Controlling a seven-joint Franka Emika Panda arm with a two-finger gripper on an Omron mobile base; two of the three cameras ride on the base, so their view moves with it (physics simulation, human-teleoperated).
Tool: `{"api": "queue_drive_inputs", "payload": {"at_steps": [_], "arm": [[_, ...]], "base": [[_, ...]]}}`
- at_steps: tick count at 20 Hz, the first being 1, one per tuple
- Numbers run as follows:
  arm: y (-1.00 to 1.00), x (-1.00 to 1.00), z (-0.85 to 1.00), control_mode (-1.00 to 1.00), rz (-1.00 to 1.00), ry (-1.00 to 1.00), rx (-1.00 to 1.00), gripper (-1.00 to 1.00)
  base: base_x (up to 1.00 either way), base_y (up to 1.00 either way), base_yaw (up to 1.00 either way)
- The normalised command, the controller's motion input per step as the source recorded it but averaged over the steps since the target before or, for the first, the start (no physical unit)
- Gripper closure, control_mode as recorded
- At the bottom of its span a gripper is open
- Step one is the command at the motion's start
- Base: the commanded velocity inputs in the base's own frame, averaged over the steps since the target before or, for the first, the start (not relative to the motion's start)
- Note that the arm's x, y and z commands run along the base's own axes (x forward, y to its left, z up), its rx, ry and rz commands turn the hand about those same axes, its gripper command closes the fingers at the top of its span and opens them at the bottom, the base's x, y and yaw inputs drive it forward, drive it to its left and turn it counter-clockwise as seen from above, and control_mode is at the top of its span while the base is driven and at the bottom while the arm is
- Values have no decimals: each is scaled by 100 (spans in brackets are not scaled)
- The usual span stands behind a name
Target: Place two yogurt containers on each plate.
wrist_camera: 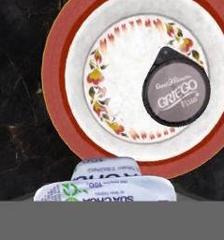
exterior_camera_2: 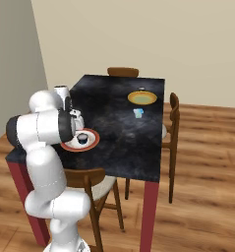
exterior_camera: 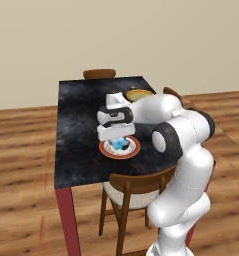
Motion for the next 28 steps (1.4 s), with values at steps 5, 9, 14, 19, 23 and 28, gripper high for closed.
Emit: {"api": "queue_drive_inputs", "payload": {"at_steps": [5,9,14,19,23,28], "arm": [[1,33,0,-100,0,-6,0,100],[3,27,-2,-100,0,-6,1,100],[8,16,-3,-100,0,-2,2,100],[13,0,-9,-100,0,0,7,100],[4,4,-10,-100,0,0,6,100],[-1,7,-10,-100,0,-2,2,100]], "base": [[0,0,0],[0,0,0],[0,0,0],[0,0,0],[0,0,0],[0,0,0]]}}
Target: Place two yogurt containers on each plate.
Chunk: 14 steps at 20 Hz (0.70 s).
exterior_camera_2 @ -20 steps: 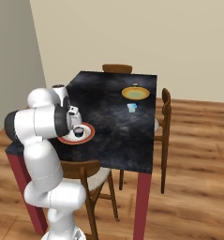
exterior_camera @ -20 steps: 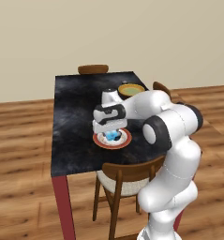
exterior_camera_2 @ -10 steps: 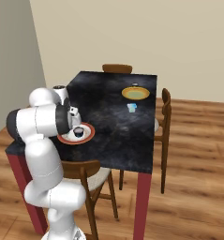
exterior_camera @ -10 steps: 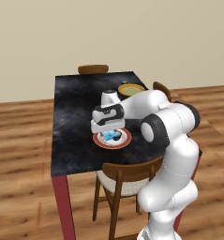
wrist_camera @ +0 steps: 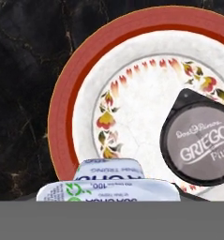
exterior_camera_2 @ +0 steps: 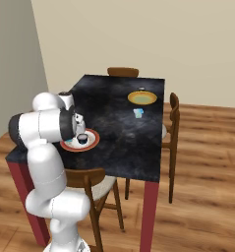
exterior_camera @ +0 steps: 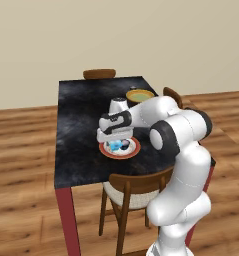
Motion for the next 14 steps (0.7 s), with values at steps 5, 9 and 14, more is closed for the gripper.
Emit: {"api": "queue_drive_inputs", "payload": {"at_steps": [5,9,14], "arm": [[-1,7,-6,-100,0,-2,0,-100],[0,2,-5,-100,0,-1,0,-100],[0,0,0,-100,0,0,0,-100]], "base": [[0,0,0],[0,0,0],[0,0,0]]}}
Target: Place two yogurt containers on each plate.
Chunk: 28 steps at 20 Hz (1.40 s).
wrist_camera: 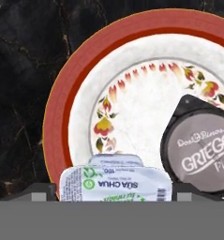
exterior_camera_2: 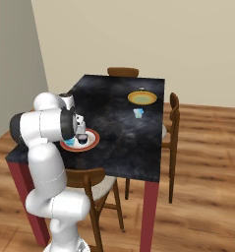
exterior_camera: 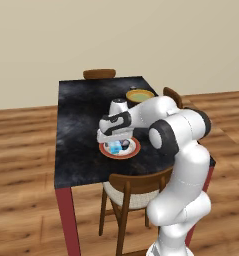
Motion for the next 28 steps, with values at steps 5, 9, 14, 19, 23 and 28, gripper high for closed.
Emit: {"api": "queue_drive_inputs", "payload": {"at_steps": [5,9,14,19,23,28], "arm": [[0,0,4,-100,0,-7,0,-100],[0,0,26,-100,0,-18,0,-100],[0,0,42,-100,0,-22,0,-100],[-8,-46,27,-100,0,-3,0,-100],[-21,-72,20,-100,0,0,4,-100],[-27,-81,24,-100,0,-8,2,-100]], "base": [[0,0,0],[0,0,0],[0,0,0],[0,0,0],[0,0,0],[0,0,0]]}}
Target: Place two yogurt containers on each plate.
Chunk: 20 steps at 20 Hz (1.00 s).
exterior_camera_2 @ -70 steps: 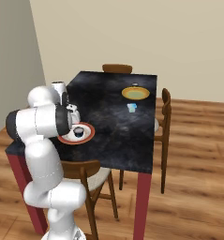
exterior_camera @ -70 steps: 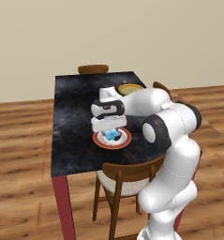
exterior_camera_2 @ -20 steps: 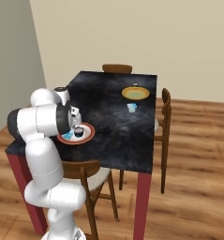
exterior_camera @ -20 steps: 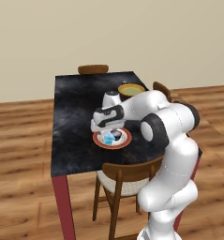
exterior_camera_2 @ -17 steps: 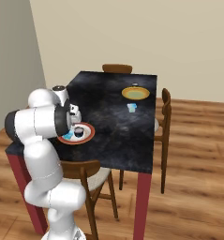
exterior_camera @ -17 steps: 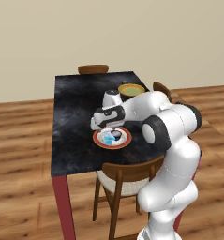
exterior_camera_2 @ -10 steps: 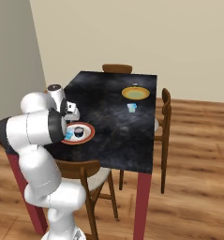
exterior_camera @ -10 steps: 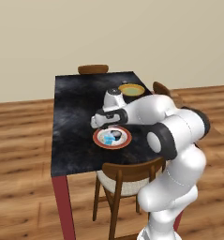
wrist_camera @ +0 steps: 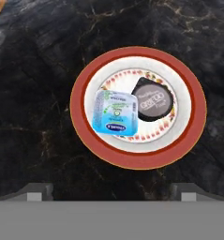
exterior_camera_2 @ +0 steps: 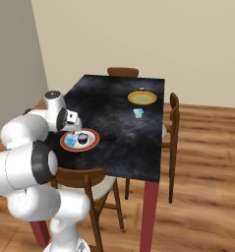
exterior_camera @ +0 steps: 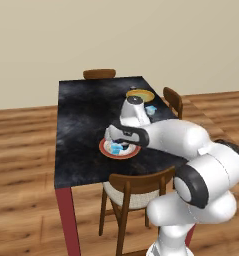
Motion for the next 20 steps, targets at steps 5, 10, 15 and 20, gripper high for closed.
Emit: {"api": "queue_drive_inputs", "payload": {"at_steps": [5,10,15,20], "arm": [[-25,-56,11,-100,-4,-7,-1,-100],[0,-1,1,-100,-1,2,-1,-100],[0,0,0,-100,0,0,0,-100],[0,0,0,100,0,0,0,-100]], "base": [[0,0,0],[0,0,0],[0,0,0],[0,0,0]]}}
